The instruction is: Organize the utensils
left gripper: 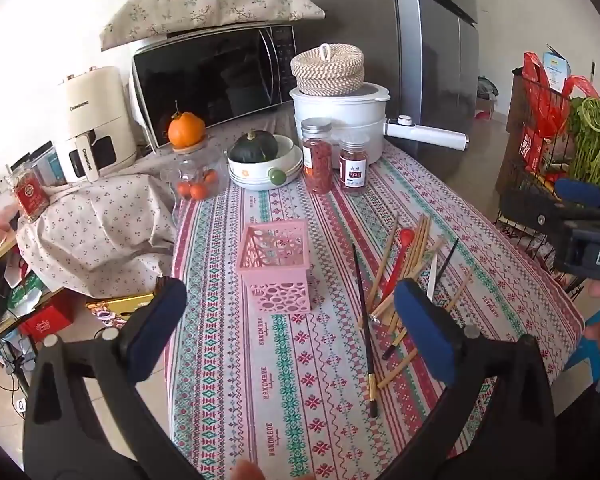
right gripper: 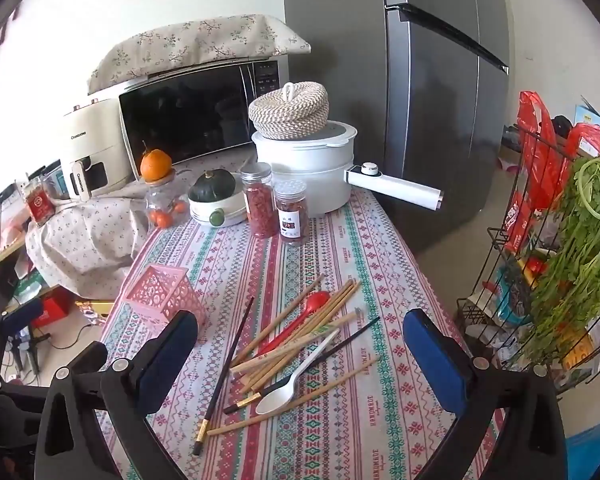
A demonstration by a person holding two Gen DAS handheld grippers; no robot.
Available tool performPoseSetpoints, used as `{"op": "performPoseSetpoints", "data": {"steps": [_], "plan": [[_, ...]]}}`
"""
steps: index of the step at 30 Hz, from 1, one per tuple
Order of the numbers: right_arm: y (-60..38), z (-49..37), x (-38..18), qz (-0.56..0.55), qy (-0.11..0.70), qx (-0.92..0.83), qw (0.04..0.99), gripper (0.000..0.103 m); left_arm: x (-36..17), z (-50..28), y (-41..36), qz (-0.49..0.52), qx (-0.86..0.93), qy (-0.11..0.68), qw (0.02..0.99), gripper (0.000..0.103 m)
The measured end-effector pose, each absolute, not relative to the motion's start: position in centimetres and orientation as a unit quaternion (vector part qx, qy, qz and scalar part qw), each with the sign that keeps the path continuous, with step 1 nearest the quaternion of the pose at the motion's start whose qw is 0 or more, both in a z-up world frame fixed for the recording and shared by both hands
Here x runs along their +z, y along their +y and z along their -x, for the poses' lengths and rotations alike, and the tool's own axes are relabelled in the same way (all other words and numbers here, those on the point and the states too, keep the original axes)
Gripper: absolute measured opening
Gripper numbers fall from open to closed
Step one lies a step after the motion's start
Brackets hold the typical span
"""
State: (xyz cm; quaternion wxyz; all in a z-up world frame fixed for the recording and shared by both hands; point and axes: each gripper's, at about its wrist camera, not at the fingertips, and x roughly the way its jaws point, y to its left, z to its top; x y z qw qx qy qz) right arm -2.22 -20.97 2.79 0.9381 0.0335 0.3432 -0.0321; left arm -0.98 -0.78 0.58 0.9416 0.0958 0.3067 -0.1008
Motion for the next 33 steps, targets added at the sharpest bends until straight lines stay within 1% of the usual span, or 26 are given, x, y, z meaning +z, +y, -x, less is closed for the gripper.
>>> {"op": "performPoseSetpoints", "data": {"steps": [3,10,33], "plan": [[-20.8,2.3,2.7,-0.033,0.342,-0.034,0.939,0.103,0.8,1.0,-0.8,-0.101,-0.105,0.303,0.942,0.103],[-20.9,2.3,2.6,-0.032,0.344,-0.033,0.938,0.103,0.3,0.7,-0.6,-0.078,-0.119,0.327,0.934,0.103],[-20.9,2.1,2.1,-0.038,0.357,-0.03,0.933,0.103,0.3,-0.1,0.7,-0.029,-0.127,0.353,0.926,0.103]]}}
